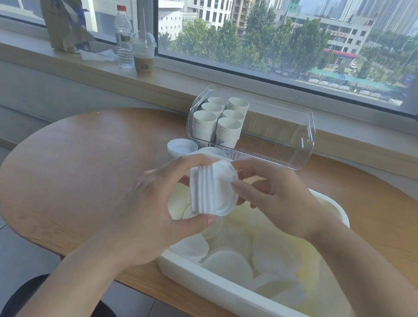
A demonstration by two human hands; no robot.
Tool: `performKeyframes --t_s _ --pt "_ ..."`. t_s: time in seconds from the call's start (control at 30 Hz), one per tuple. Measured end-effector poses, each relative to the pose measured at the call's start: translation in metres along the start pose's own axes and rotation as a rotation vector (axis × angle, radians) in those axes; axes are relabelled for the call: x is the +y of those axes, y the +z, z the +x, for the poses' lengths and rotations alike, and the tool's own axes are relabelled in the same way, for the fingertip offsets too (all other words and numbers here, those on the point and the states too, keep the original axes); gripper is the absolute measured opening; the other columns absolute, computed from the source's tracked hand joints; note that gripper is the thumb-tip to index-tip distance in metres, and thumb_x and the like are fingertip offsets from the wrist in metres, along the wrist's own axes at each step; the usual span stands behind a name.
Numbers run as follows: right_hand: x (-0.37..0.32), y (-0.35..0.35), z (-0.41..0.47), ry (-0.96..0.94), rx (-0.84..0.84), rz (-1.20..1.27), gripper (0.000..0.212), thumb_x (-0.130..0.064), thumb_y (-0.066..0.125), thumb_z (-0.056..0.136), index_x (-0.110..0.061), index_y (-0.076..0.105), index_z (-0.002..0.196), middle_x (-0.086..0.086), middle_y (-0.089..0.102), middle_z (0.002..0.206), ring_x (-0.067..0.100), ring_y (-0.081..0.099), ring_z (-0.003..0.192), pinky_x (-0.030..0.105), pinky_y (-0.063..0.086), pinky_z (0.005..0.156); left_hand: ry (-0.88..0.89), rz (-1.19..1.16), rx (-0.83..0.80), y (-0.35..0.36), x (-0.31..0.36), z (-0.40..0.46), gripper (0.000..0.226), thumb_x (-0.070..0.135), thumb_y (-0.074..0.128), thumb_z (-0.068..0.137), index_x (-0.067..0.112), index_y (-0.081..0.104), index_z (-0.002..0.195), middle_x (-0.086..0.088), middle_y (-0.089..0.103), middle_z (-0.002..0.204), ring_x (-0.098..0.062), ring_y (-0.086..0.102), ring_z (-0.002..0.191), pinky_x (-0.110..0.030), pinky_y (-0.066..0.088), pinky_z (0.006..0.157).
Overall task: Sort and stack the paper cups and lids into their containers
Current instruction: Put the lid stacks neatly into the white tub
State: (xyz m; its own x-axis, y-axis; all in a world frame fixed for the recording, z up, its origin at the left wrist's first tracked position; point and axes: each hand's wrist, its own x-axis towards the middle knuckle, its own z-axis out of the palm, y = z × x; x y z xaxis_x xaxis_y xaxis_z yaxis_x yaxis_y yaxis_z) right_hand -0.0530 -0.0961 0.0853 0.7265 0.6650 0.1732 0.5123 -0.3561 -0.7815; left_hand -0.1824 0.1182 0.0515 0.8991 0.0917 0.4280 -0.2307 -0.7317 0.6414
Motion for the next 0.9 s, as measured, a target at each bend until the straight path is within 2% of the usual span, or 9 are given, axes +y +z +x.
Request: performKeyframes --t_s 0.07,0.13,0.23,0.5,0.6,0.8,0.9 --pt "0.0 0.0 -0.001 -0.003 -0.071 -0.024 0.048 -0.045 0.073 0.093 -0.032 0.062 0.138 -0.007 0.072 0.122 0.016 0.075 0.092 0.037 0.06 0.084 0.011 -0.01 0.001 0.0 0.001 0.001 0.074 0.065 0.075 0.072 0.065 0.043 0.138 0.037 0.057 0.133 -0.002 0.058 0.125 -0.049 0.048 0.106" --pt "-0.004 0.0 -0.002 -0.029 -0.153 -0.044 0.065 -0.054 0.076 0.087 -0.039 0.055 0.146 -0.011 0.068 0.13 0.015 0.073 0.1 0.041 0.059 0.092 0.008 -0.004 -0.004 0.0 0.001 0.001 0.075 0.066 0.075 0.072 0.066 0.042 0.139 0.037 0.058 0.132 -0.003 0.058 0.125 -0.05 0.048 0.106" --pt "-0.01 0.001 -0.005 -0.101 -0.236 -0.042 0.062 -0.048 0.079 0.09 -0.046 0.053 0.146 -0.014 0.067 0.134 0.017 0.072 0.106 0.036 0.059 0.088 -0.017 0.013 -0.032 -0.001 0.002 0.001 0.078 0.07 0.075 0.07 0.068 0.04 0.14 0.037 0.057 0.133 -0.009 0.055 0.131 -0.053 0.048 0.107" --pt "-0.013 0.002 -0.01 -0.115 -0.236 0.053 0.072 -0.028 0.085 0.089 -0.033 0.048 0.151 -0.006 0.068 0.137 0.02 0.07 0.118 0.055 0.052 0.101 0.001 0.022 -0.041 -0.004 0.004 -0.001 0.08 0.065 0.08 0.07 0.067 0.042 0.14 0.04 0.054 0.138 -0.006 0.052 0.134 -0.049 0.044 0.109" --pt "-0.013 0.001 -0.012 -0.122 -0.237 0.088 0.071 -0.02 0.085 0.089 -0.029 0.048 0.148 -0.006 0.067 0.139 0.021 0.069 0.12 0.057 0.05 0.103 -0.01 0.03 -0.044 -0.004 0.004 -0.002 0.082 0.058 0.086 0.072 0.067 0.041 0.141 0.039 0.054 0.139 -0.01 0.05 0.137 -0.05 0.044 0.109" --pt "-0.015 0.002 -0.013 -0.135 -0.224 0.068 0.069 -0.024 0.087 0.087 -0.031 0.052 0.146 -0.008 0.067 0.138 0.019 0.07 0.118 0.055 0.052 0.101 0.015 0.045 -0.042 -0.005 0.005 -0.003 0.083 0.054 0.089 0.074 0.065 0.042 0.142 0.039 0.052 0.142 -0.011 0.052 0.135 -0.055 0.044 0.11" --pt "-0.015 0.003 -0.013 -0.133 -0.216 0.065 0.068 -0.029 0.087 0.086 -0.032 0.054 0.145 -0.007 0.069 0.135 0.019 0.072 0.114 0.055 0.053 0.098 0.024 0.043 -0.045 -0.005 0.006 -0.004 0.082 0.065 0.083 0.072 0.065 0.042 0.142 0.039 0.051 0.143 -0.012 0.053 0.134 -0.055 0.045 0.109"
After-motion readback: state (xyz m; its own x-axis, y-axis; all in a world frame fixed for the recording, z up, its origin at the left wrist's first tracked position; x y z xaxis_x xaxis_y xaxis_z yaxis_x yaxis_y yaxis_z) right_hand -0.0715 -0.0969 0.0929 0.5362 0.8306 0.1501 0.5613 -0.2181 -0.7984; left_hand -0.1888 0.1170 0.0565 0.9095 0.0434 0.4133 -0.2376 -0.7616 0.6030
